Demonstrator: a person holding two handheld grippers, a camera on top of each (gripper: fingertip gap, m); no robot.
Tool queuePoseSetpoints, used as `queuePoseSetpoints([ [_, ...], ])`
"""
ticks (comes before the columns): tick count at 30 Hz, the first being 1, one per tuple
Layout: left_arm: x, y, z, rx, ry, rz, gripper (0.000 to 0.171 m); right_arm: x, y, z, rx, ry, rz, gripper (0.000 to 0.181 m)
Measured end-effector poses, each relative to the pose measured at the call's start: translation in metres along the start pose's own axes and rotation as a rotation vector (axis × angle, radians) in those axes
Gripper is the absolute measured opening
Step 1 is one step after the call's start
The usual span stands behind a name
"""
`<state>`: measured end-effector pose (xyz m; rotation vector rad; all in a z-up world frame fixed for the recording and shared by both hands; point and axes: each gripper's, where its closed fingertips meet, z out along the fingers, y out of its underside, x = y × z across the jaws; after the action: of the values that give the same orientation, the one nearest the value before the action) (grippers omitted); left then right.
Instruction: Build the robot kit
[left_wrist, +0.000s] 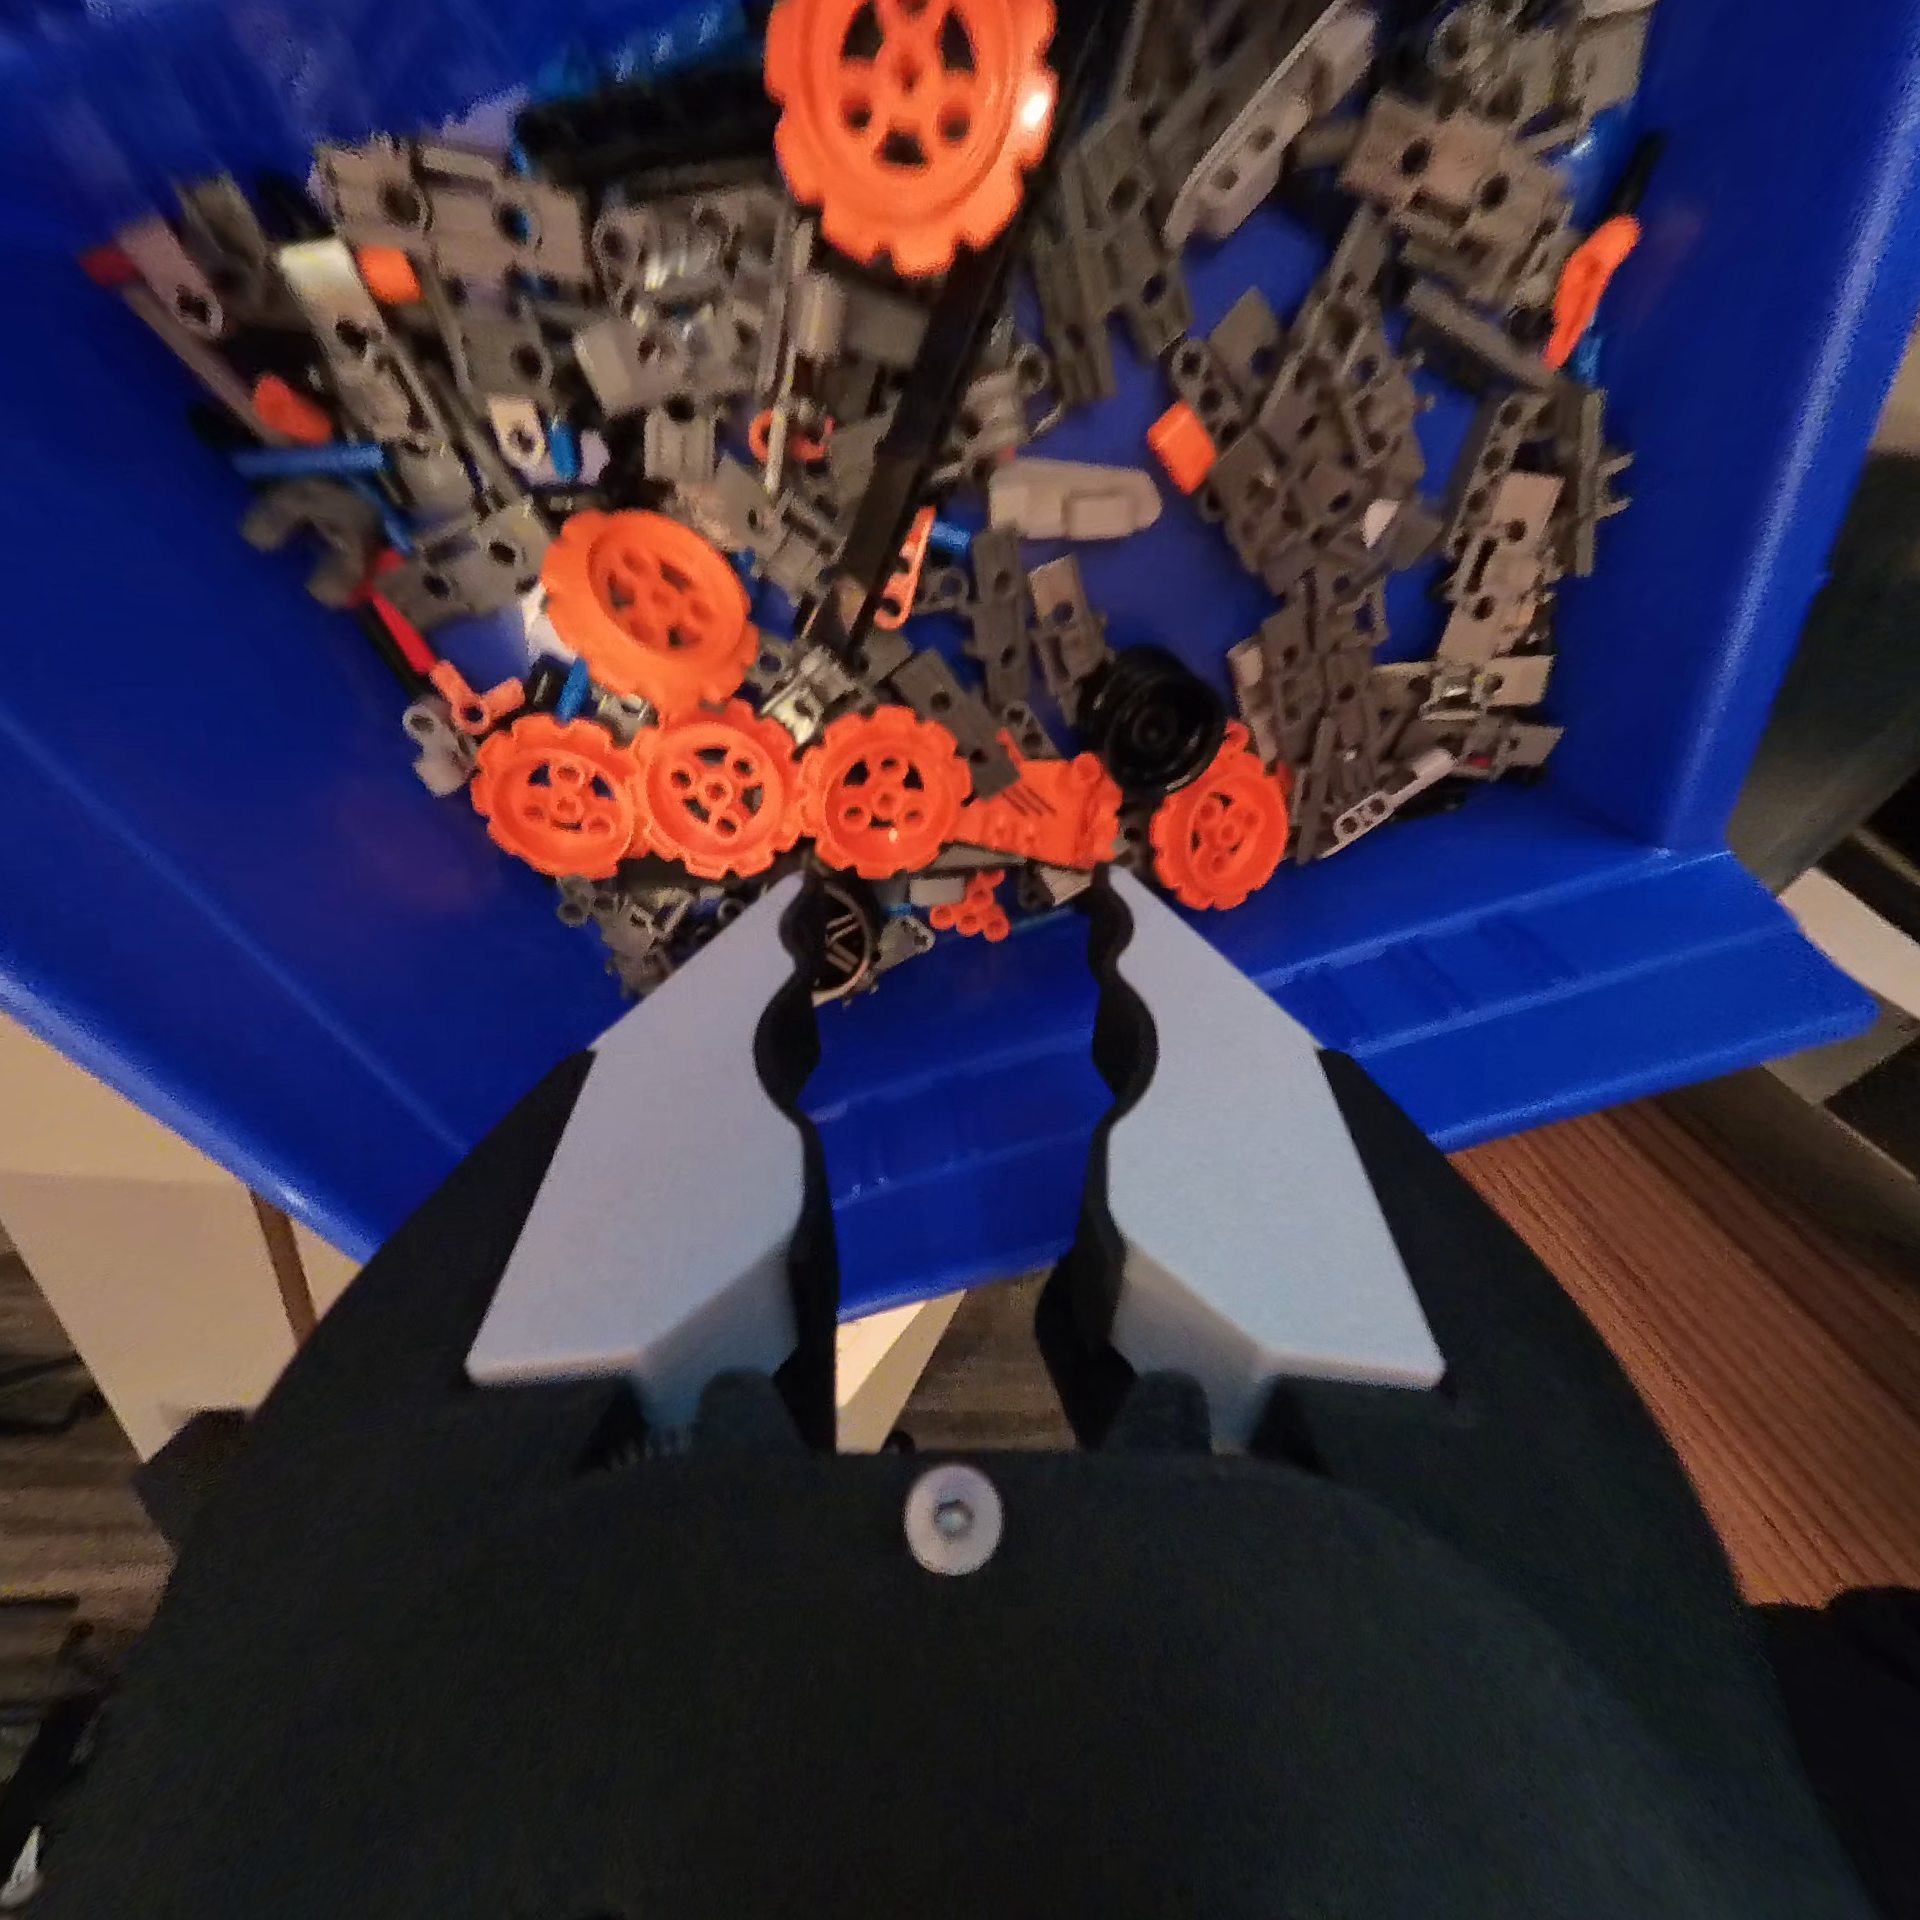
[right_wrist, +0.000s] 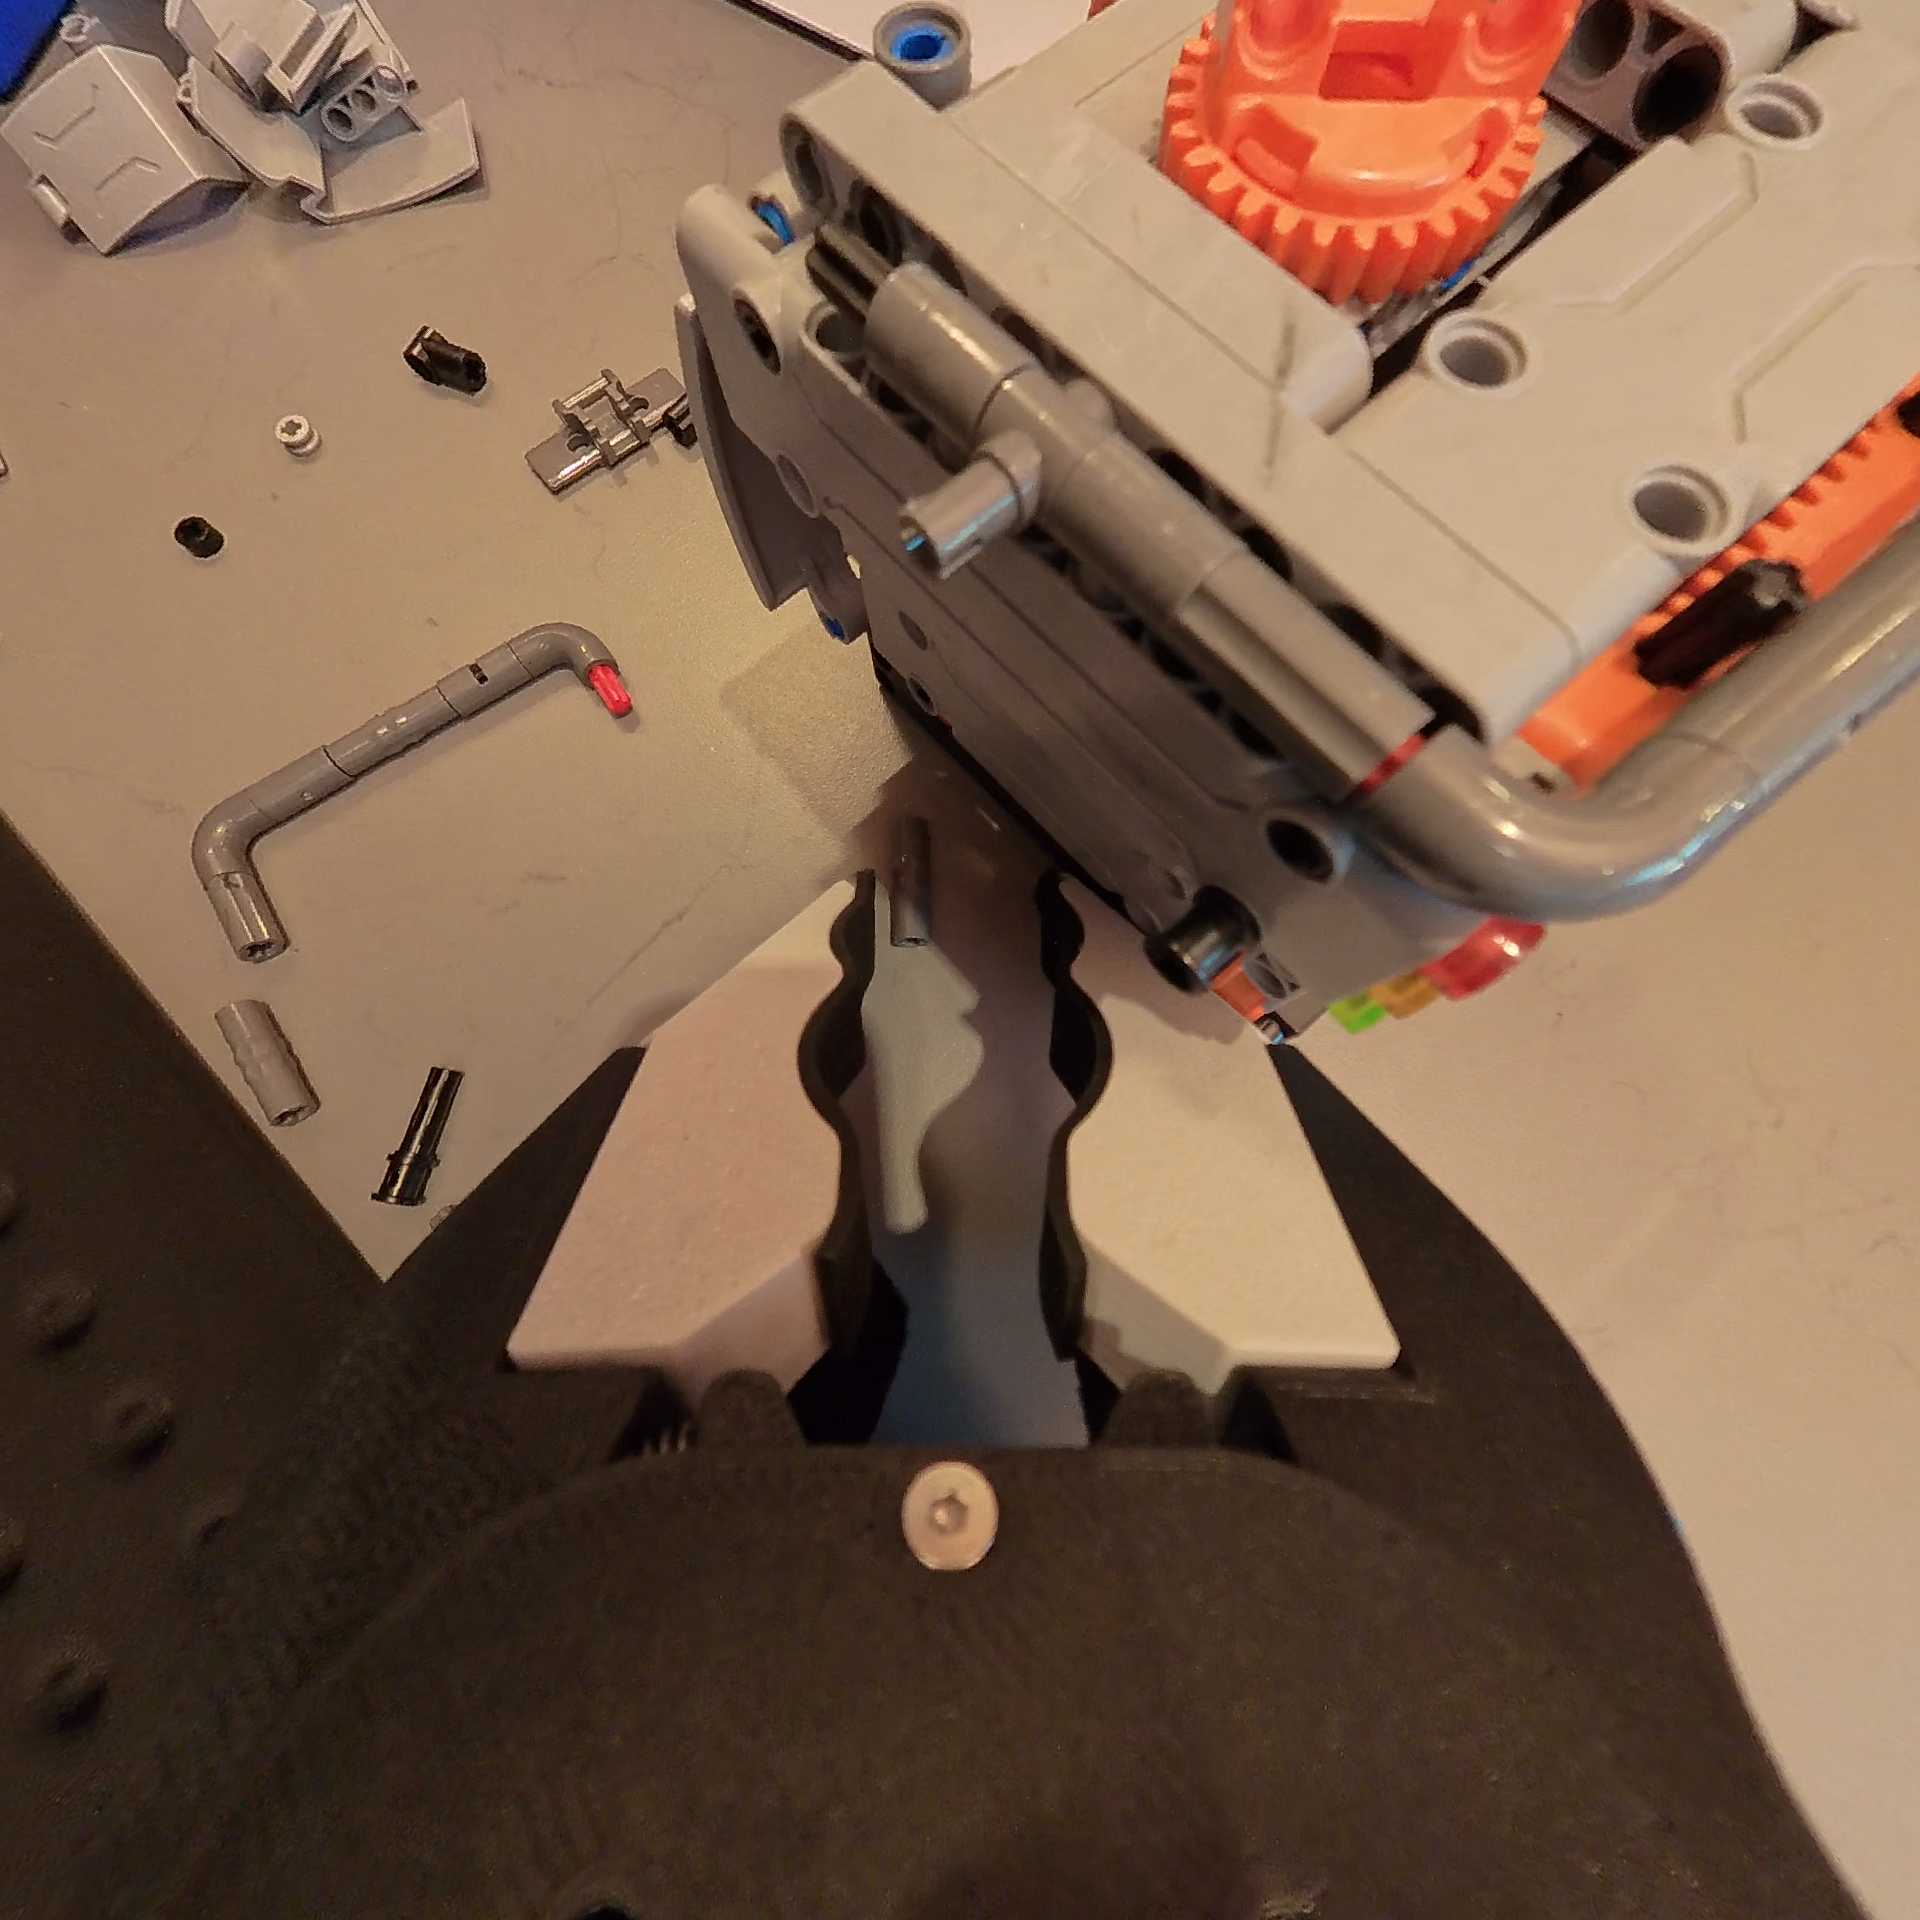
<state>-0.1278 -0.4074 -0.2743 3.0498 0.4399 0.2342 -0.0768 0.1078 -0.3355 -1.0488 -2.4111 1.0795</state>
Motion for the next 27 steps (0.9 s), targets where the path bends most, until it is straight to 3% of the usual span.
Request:
queuePoseSetpoints([
  [6, 0.009, 0.024, 0.017, -0.127, 0.092, -0.039, 0.040, 0.000, 0.000, 0.000, 0.000, 0.000, -0.001, 0.029],
  [11, 0.006, 0.026, 0.037, -0.180, 0.096, -0.031, 0.021, 0.000, 0.000, 0.000, 0.000, 0.001, -0.002, 0.029],
  [14, 0.006, 0.027, 0.047, -0.199, 0.112, -0.027, 0.020, 0.000, 0.000, 0.000, 0.000, 0.002, -0.003, 0.029],
  [19, 0.001, 0.009, 0.050, -0.132, 0.093, -0.016, 0.000, 0.000, 0.000, 0.000, 0.000, 0.002, -0.002, 0.029],
  [27, -0.008, -0.039, 0.037, 0.089, 0.098, -0.022, 0.005, 0.000, 0.000, 0.000, 0.000, 0.001, -0.001, 0.029],
])
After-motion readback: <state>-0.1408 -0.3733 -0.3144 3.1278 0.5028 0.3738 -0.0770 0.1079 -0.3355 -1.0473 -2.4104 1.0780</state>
